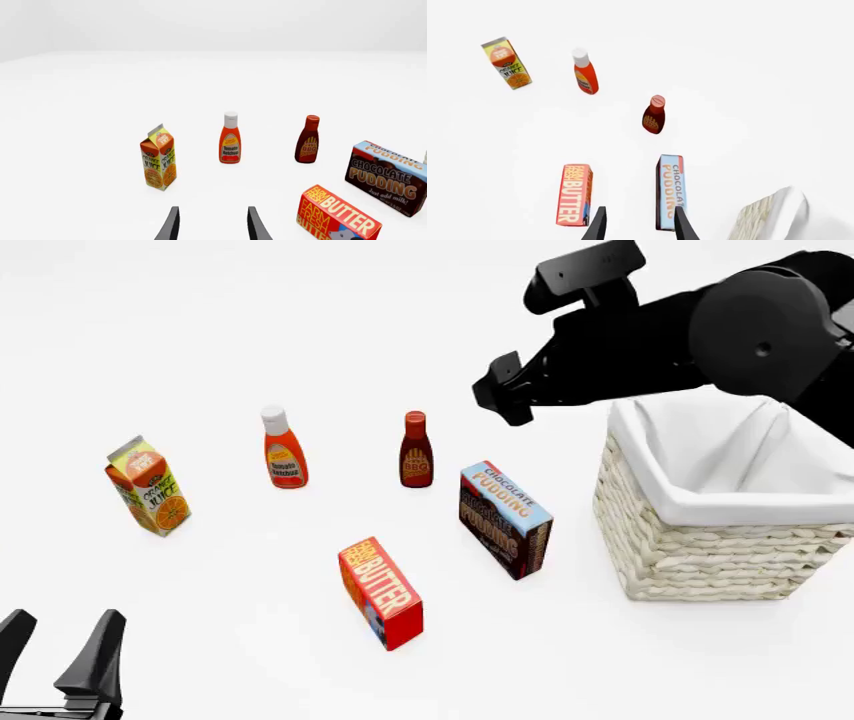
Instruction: Pick the butter and place it in the basket.
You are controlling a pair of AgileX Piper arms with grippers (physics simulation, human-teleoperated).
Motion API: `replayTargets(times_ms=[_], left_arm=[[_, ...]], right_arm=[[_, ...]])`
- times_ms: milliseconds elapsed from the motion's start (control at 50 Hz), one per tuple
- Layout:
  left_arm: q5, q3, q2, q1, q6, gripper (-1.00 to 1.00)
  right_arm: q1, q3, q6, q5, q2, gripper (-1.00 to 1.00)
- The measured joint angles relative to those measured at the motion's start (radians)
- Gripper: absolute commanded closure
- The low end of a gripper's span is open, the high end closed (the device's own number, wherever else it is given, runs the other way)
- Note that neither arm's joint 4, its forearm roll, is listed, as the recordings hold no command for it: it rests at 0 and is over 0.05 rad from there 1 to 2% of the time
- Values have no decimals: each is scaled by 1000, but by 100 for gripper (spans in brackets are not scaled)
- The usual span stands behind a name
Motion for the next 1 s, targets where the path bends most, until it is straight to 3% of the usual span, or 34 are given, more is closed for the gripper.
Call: replayTargets(times_ms=[1000], left_arm=[[0, 0, 0, 0, 0, -100]], right_arm=[[81, -156, 107, 26, 208, -100]])
